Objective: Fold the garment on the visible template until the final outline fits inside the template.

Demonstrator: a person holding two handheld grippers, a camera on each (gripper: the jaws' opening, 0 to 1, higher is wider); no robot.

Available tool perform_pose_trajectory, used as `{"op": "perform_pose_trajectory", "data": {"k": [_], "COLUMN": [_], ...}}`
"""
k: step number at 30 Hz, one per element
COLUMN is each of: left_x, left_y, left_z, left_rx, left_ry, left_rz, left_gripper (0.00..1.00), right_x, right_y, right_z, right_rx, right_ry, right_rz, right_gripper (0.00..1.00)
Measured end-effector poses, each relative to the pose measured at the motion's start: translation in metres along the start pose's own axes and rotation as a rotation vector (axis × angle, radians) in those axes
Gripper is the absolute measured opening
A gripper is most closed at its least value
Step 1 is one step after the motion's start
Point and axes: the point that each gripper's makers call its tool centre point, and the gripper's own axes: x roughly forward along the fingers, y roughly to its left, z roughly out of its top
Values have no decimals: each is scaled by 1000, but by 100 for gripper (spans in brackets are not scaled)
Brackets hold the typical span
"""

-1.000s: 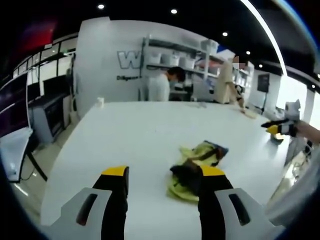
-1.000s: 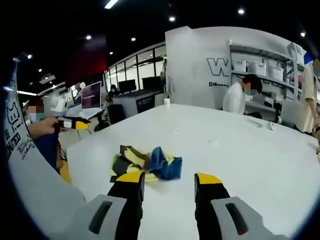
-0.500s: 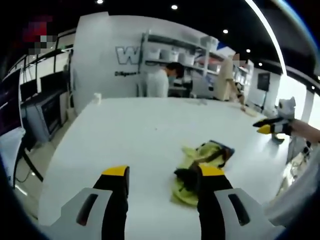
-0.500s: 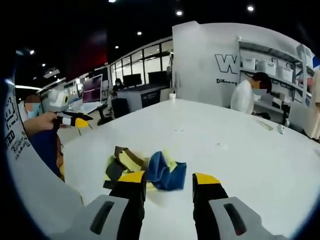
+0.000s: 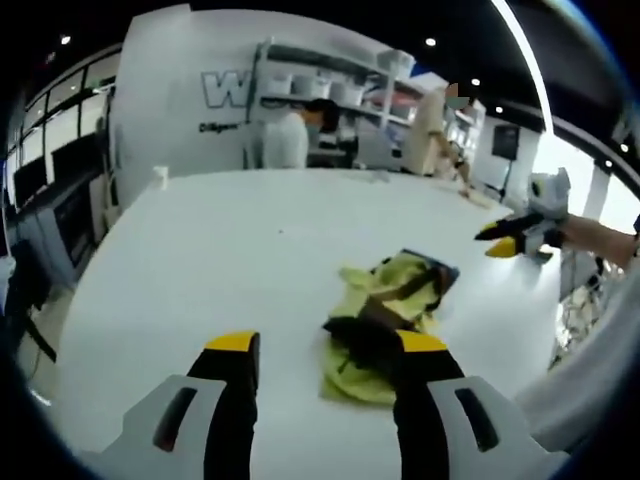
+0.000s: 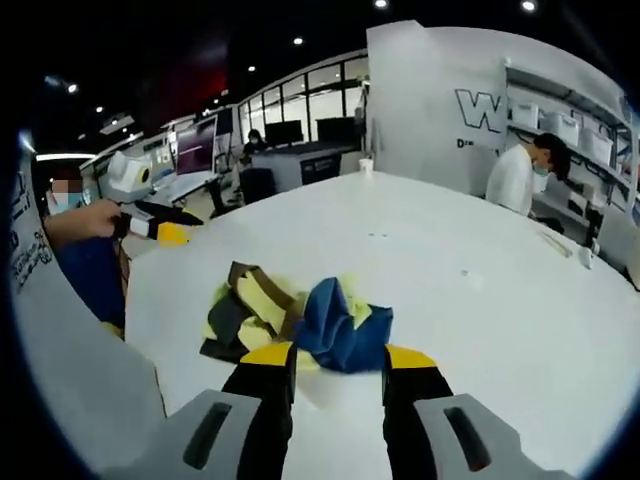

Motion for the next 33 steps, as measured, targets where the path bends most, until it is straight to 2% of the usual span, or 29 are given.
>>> {"op": "perform_pose_trajectory", "data": {"k": [3,8,13,15,18,20,24,29,33], "left_x": [16,37,53,57,66,75,82,93,95], "left_y": [-3,4,3,1,-5,-3,-4,-11,-18], "left_z": [-7,-21,-20,-18,-16,-22,-31,-33,-33], "left_rx": [48,117,159,172,217,273,356,397,417], "left_ry": [45,81,98,100,118,154,215,222,220], "left_rz": [-37,-74,-95,-105,-138,-177,-199,-258,-281], "left_gripper": [47,39,30,30,30,31,31,26,16], "right_x": [11,23,33,37,42,45,49,49,53], "right_y": [13,20,22,22,26,26,20,22,24], "right_z": [-4,-10,-10,-5,-7,-10,-12,-20,-22], "right_rx": [-46,-36,-11,-4,-45,-51,-44,-22,-7], "right_ry": [22,45,45,30,55,71,79,92,95], "right_rz": [39,70,90,87,101,116,123,137,146], "right_gripper": [28,23,22,21,21,21,19,13,9]}}
